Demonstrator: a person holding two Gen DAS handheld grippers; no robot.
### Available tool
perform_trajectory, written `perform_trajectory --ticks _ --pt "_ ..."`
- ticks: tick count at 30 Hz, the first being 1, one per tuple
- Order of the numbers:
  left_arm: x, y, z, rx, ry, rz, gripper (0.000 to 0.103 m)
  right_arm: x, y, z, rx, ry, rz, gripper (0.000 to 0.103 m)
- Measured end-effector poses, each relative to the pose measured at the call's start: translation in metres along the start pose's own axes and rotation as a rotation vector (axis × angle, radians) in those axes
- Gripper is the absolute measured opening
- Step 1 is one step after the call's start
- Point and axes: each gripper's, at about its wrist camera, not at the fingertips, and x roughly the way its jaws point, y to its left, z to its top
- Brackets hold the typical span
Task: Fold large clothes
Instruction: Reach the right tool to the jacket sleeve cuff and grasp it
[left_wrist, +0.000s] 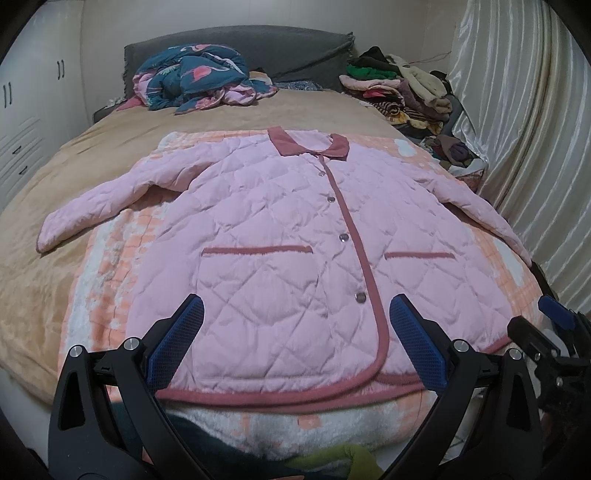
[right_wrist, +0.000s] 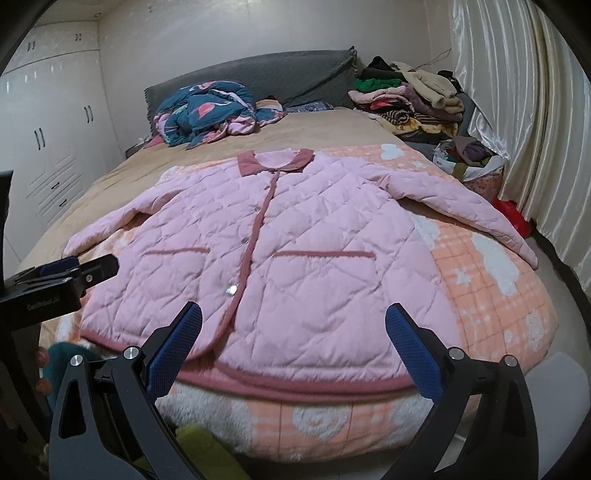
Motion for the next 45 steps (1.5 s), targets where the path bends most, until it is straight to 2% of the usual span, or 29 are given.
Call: perform_trajectory --ticks 14,20,25,35,42,45 --pt "0.061 -0.005 0.058 -0.03 0.037 -0.012 0.094 0.048 -0.053 0.056 0.104 -0.009 -0.086 0.099" --pt "0.086 -0.015 0.078 -0.022 0.059 -0.026 0.094 0.069 -0.084 0.074 0.17 0.002 -0.088 0.099" --pt "0.109 -0.027 0.096 -0.007 0.084 -0.071 0.094 0.094 -0.127 0.084 0.294 0.032 -0.131 0.099" --pt "0.154 -0.048 0.118 0.014 0.126 -0.072 0.094 0.138 -0.231 0.094 0.515 0.042 -0.265 0.099" --pt "0.18 -0.057 0.132 0.022 0.148 -0.047 0.094 0.17 -0.307 0.09 0.688 0.051 -0.331 0.099" --pt "0.188 -0.062 0.138 0.039 0.147 -0.024 0.094 0.187 -0.34 0.082 0.782 0.075 -0.324 0.099"
